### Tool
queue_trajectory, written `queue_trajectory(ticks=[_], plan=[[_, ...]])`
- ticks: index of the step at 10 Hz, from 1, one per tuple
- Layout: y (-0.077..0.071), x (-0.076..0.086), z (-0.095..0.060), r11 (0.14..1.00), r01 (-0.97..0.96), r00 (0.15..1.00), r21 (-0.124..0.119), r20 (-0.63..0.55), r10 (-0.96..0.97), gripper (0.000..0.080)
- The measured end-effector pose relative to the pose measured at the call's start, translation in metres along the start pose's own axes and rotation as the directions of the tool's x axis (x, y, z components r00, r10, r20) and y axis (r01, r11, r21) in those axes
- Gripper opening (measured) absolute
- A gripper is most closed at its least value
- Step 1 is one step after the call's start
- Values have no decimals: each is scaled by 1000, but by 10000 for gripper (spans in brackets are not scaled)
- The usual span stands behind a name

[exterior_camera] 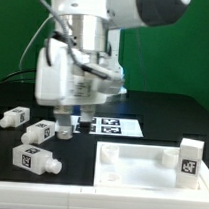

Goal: Assemble square table

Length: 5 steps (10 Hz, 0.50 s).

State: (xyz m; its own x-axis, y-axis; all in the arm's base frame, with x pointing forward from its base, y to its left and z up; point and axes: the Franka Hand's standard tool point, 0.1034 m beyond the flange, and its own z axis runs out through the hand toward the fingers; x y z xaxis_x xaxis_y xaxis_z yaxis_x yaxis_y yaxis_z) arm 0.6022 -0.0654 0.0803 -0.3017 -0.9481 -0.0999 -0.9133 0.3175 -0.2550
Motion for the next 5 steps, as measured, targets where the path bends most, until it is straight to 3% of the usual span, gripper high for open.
queue_trajectory(ticks=[1, 2, 4, 5], plan=[[3, -10, 0, 1000, 9, 1000, -16, 11, -9, 648], [4, -13, 0, 1000, 17, 1000, -17, 14, -17, 648], [5, -9, 2, 1000, 16, 1000, -20, 9, -16, 648], [8, 13, 8, 1000, 16, 1000, 12, -4, -16, 648]])
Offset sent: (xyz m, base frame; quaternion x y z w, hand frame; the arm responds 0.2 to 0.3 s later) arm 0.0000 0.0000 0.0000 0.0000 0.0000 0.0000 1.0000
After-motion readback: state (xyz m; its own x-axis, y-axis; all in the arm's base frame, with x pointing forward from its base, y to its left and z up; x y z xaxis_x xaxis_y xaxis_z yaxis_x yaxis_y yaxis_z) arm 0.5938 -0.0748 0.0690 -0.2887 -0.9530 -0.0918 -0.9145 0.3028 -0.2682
